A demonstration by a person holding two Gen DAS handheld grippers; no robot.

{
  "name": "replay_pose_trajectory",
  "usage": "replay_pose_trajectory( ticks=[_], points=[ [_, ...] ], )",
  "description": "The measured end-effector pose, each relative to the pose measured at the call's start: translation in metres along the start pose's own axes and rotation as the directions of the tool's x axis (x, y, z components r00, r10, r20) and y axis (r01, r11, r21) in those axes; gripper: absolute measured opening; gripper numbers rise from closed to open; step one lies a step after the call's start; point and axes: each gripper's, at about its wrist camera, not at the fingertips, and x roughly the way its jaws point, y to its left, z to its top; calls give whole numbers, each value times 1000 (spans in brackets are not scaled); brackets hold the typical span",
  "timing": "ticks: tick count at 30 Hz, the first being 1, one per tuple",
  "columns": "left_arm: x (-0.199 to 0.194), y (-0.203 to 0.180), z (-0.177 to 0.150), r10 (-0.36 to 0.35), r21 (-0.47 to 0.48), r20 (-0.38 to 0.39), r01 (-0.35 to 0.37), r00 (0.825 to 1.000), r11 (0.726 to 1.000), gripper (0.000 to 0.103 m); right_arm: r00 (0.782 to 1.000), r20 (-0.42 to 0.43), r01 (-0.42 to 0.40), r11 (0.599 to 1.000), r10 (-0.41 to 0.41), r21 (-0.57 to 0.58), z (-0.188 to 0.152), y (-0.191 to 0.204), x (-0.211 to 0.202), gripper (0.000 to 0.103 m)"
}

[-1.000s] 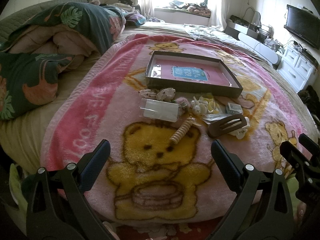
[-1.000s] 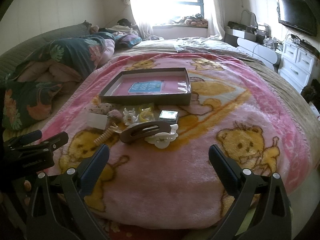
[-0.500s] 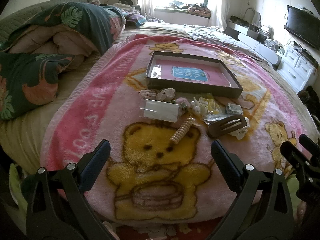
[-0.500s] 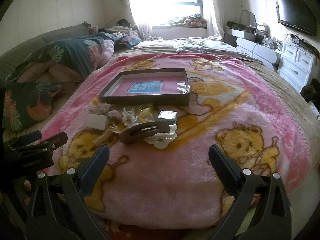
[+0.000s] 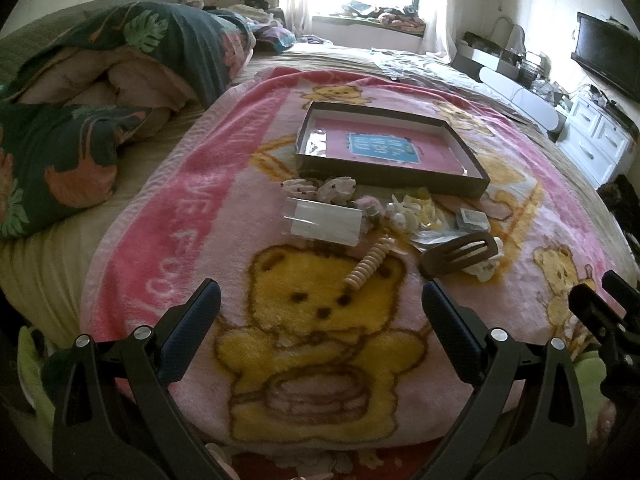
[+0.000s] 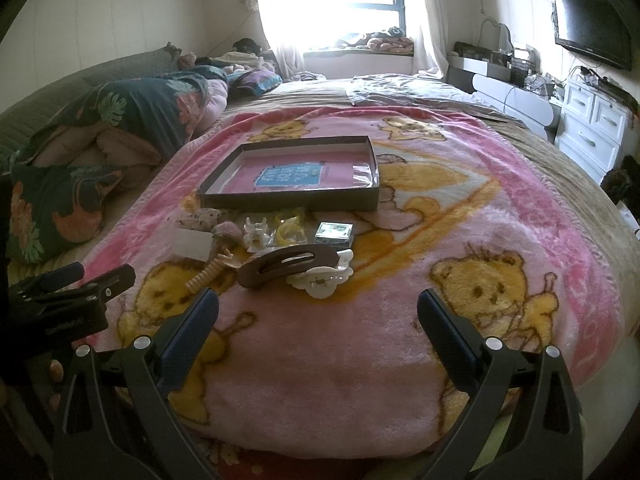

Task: Organize jewelry

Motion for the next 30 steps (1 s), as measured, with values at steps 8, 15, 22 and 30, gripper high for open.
replay_pose_trajectory(
  ticks=[8, 15, 22, 30],
  points=[
    [6, 14, 7, 21, -36, -2, -21, 1000, 999, 94, 1000, -3, -11, 1000, 11, -22, 12, -1, 6, 99],
    [13, 26, 13, 39, -65, -7, -39, 999, 997, 94, 1000, -1, -28, 999, 28, -37, 22, 5, 15, 99],
    [21, 29, 22, 38, -79, -5, -38, 999, 996, 94, 999, -13, -34, 998, 33, -54, 29, 11, 29, 99],
    [36, 28, 34, 29, -84, -19, -30, 999, 996, 94, 999, -22, -38, 998, 36, -54, 39, 7, 44, 99]
  ],
)
